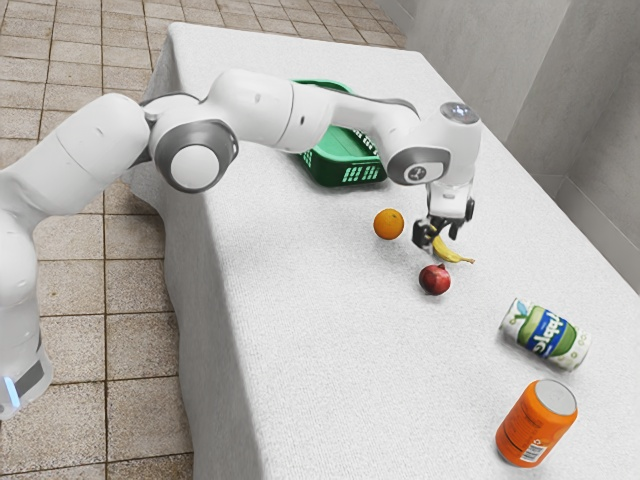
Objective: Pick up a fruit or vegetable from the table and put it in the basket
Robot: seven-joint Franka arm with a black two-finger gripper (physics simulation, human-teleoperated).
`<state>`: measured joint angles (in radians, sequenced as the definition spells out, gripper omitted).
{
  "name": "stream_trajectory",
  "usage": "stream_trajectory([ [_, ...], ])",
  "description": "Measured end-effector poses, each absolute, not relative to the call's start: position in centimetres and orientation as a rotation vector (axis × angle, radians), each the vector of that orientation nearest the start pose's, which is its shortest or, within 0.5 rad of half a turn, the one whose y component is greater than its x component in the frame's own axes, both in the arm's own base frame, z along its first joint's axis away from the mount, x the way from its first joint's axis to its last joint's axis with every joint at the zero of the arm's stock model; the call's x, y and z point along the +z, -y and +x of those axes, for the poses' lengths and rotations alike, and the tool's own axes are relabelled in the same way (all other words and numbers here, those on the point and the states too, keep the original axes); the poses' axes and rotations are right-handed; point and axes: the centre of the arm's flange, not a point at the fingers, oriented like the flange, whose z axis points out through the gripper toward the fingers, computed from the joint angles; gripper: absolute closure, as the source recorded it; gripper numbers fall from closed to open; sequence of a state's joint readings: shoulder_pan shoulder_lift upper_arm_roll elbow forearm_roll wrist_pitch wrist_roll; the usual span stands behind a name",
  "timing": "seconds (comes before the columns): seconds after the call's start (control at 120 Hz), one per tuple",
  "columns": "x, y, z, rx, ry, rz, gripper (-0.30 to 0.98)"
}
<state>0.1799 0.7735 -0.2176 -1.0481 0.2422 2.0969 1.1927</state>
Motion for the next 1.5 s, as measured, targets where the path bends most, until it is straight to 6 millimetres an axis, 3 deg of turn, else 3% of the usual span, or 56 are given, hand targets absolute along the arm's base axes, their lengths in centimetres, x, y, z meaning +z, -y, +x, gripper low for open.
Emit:
stream_trajectory([
  [0.233,41.1,-4.3,78.6,-0.299,-1.693,-2.354,0.47],
  [0.533,41.4,-4.3,78.7,-0.311,-1.685,-2.351,0.54],
  [0.625,43.0,-4.1,78.5,-0.333,-1.679,-2.336,0.55],
  [0.767,48.9,-4.9,77.4,-0.378,-1.636,-2.303,0.56],
  [0.825,50.6,-7.1,76.6,-0.366,-1.598,-2.321,0.56],
  [0.883,54.4,-10.5,75.0,-0.368,-1.525,-2.342,0.56],
  [0.933,56.9,-14.7,73.2,-0.359,-1.443,-2.379,0.55],
  [0.992,58.0,-19.7,71.3,-0.331,-1.354,-2.434,0.55],
  [1.067,58.1,-24.5,69.4,-0.292,-1.273,-2.494,0.56],
  [1.192,57.4,-29.8,67.2,-0.245,-1.181,-2.564,0.56],
  [1.375,56.3,-35.5,64.5,-0.208,-1.074,-2.639,0.56],
  [1.5,54.9,-37.4,63.9,-0.204,-1.038,-2.678,0.56],
])
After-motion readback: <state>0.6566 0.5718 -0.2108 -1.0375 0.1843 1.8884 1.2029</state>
